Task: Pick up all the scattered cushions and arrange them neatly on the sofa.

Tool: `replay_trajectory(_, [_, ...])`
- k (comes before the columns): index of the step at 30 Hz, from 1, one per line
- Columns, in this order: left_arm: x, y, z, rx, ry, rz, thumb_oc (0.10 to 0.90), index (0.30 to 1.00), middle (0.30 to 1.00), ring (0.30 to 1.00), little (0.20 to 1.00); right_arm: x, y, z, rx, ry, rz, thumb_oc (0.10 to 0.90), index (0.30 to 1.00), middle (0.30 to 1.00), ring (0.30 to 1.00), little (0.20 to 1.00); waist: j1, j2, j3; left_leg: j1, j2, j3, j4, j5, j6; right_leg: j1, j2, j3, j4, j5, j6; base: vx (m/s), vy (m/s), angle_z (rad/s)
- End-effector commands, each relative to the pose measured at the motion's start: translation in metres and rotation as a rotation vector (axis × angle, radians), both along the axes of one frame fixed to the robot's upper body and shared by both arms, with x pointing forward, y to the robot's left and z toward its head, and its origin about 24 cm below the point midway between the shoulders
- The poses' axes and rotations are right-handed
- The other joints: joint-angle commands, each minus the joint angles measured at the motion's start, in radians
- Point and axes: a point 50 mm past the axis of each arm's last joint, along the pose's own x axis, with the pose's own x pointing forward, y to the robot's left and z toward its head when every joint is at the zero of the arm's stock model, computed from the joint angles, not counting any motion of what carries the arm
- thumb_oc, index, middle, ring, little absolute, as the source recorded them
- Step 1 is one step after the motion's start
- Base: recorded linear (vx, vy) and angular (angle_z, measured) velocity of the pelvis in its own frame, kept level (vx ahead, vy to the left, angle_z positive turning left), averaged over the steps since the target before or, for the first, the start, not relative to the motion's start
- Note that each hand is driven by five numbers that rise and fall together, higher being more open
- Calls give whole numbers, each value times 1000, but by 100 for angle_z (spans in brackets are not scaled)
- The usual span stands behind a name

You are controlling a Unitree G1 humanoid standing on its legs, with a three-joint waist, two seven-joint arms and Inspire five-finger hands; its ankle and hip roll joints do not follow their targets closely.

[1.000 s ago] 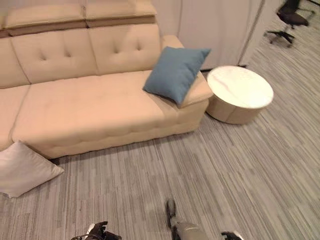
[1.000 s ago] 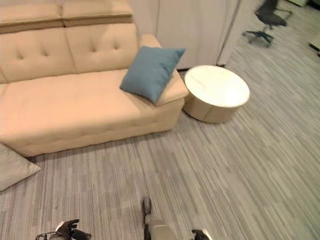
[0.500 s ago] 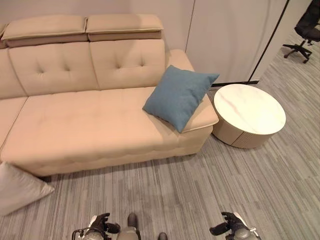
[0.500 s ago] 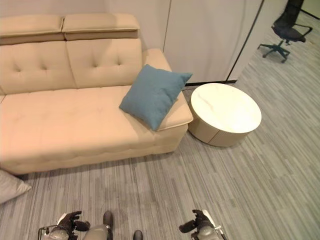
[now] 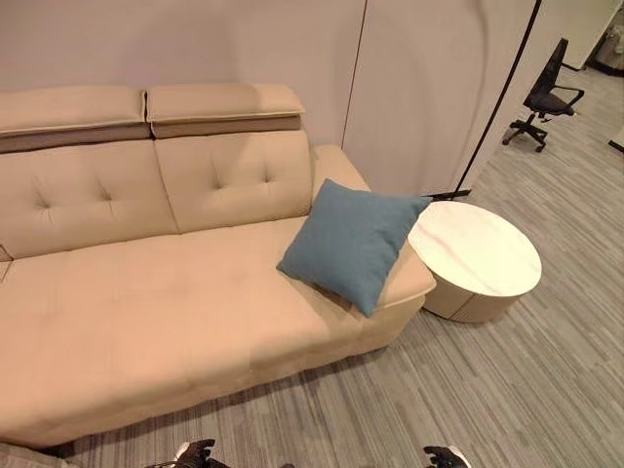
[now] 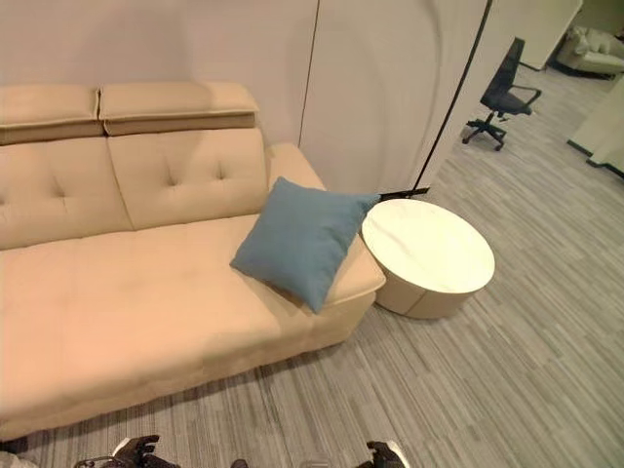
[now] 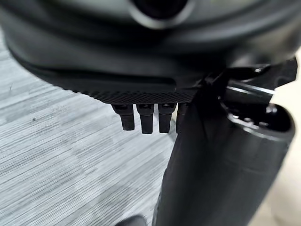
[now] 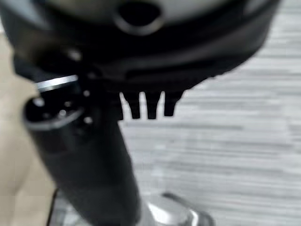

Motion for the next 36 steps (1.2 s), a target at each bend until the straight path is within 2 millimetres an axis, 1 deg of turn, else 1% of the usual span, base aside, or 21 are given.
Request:
replay_trajectory(1, [8,10,5,20,-55,56,800,900,900,900,900,29,-28,18,-93,-92,33,800,900,900,900,900,-2,14,30,22,48,-97,65,-16,-101,55,41,-45,-337,226,-14,374,-30,-52])
replay_trajectory(3, [8,8,5,19,-54,51,800,900,900,900,900,31,-30,19,-105,-94,38,800,900,900,900,900,-30,28,52,62,52,-107,60,-19,-104,7,55,-51,-430,240,-7,339,-82,-33])
replay_trajectory(4, [10,7,5,20,-57,36,800,900,900,900,900,28,-32,19,-107,-90,32,800,900,900,900,900,-35,22,51,67,45,-112,66,-28,-103,27,54,-37,-459,251,0,345,-126,6])
replay_trajectory(7, [10,3,4,12,-53,21,800,900,900,900,900,20,-34,16,-106,-67,21,800,900,900,900,900,-45,13,30,72,48,-100,79,-40,-98,45,55,-27,-455,276,3,174,-90,42])
replay_trajectory(8, [12,0,4,2,-58,8,800,900,900,900,900,14,-38,16,-113,-59,1,800,900,900,900,900,-53,10,21,59,49,-81,139,-42,-103,62,51,-27,-457,290,1,187,-113,45])
replay_trajectory(9, [12,0,4,2,-58,8,800,900,900,900,900,14,-38,16,-113,-59,1,800,900,900,900,900,-54,10,20,57,50,-81,142,-43,-103,62,51,-27,-458,290,1,242,-175,59])
replay_trajectory(10, [17,-2,5,-1,-76,-2,800,900,900,900,900,8,-43,15,-119,-51,-29,800,900,900,900,900,-65,-10,14,27,66,-37,250,-55,-114,89,38,-24,-467,300,-3,121,-91,52])
replay_trajectory(11, [17,-2,5,-1,-76,-2,800,900,900,900,900,8,-43,15,-119,-51,-29,800,900,900,900,900,-65,-9,14,24,67,-37,255,-58,-114,90,38,-25,-468,300,-3,188,-192,41])
replay_trajectory(12, [25,-3,8,-3,-101,-11,800,900,900,900,900,7,-48,17,-134,-54,-52,800,900,900,900,900,-61,-37,28,-45,76,-15,412,-69,-115,122,16,-22,-483,315,-9,111,-181,3])
replay_trajectory(13, [33,-2,11,-1,-131,-9,800,900,900,900,900,8,-50,18,-136,-61,-69,800,900,900,900,900,-56,-52,39,-101,85,-2,520,-83,-109,145,12,-21,-496,319,-21,112,-181,1])
replay_trajectory(15, [37,-1,14,4,-150,-6,800,900,900,900,900,9,-50,18,-136,-66,-76,800,900,900,900,900,-53,-58,42,-129,89,0,536,-84,-102,153,10,-16,-499,319,-27,70,-70,-5])
replay_trajectory(16, [41,0,16,7,-170,8,800,900,900,900,900,11,-51,19,-139,-76,-85,800,900,900,900,900,-52,-66,36,-156,100,1,466,-91,-94,159,13,-2,-509,319,-25,105,-15,-2])
replay_trajectory(17, [35,2,14,23,-143,-2,800,900,900,900,900,10,-51,19,-148,-67,-68,800,900,900,900,900,-49,-58,31,-140,109,-9,394,-83,-92,164,24,3,-505,313,-16,110,27,-4])
replay_trajectory(19, [35,5,15,15,-163,34,800,900,900,900,900,11,-49,19,-136,-79,-70,800,900,900,900,900,-44,-53,22,-109,100,-36,342,-70,-101,164,34,25,-493,320,-16,88,58,-31])
replay_trajectory(22, [33,4,14,12,-166,46,800,900,900,900,900,9,-46,17,-130,-81,-72,800,900,900,900,900,-48,-48,10,-80,94,-42,283,-56,-110,160,38,30,-486,319,-15,72,74,-56])
replay_trajectory(24, [26,7,13,24,-139,36,800,900,900,900,900,6,-45,16,-132,-81,-73,800,900,900,900,900,-54,-36,-14,-22,87,-35,164,-60,-108,156,38,34,-491,319,-4,61,154,-10])
replay_trajectory(29, [21,13,13,41,-129,44,800,900,900,900,900,7,-46,18,-146,-96,-74,800,900,900,900,900,-54,-33,-16,2,76,-44,103,-52,-107,143,28,47,-492,334,10,-24,110,2])
replay_trajectory(32, [19,19,15,62,-136,66,800,900,900,900,900,18,-52,25,-174,-159,-75,800,900,900,900,900,-52,-35,-10,12,67,-45,70,-53,-104,130,22,59,-499,348,24,-68,71,-7])
replay_trajectory(34, [19,25,17,79,-151,88,800,900,900,900,900,32,-60,37,-207,-235,-68,800,900,900,900,900,-54,-36,-4,13,62,-46,61,-55,-101,117,18,66,-500,360,35,-85,60,-14])
replay_trajectory(35, [18,28,18,86,-156,101,800,900,900,900,900,40,-64,44,-226,-281,-66,800,900,900,900,900,-55,-37,-2,13,59,-46,55,-55,-100,112,18,69,-502,364,38,-119,107,-25])
replay_trajectory(36, [17,32,20,99,-171,125,800,900,900,900,900,56,-75,62,-262,-381,-70,800,900,900,900,900,-58,-36,3,15,53,-44,50,-55,-98,105,15,75,-502,371,45,-108,114,-29])
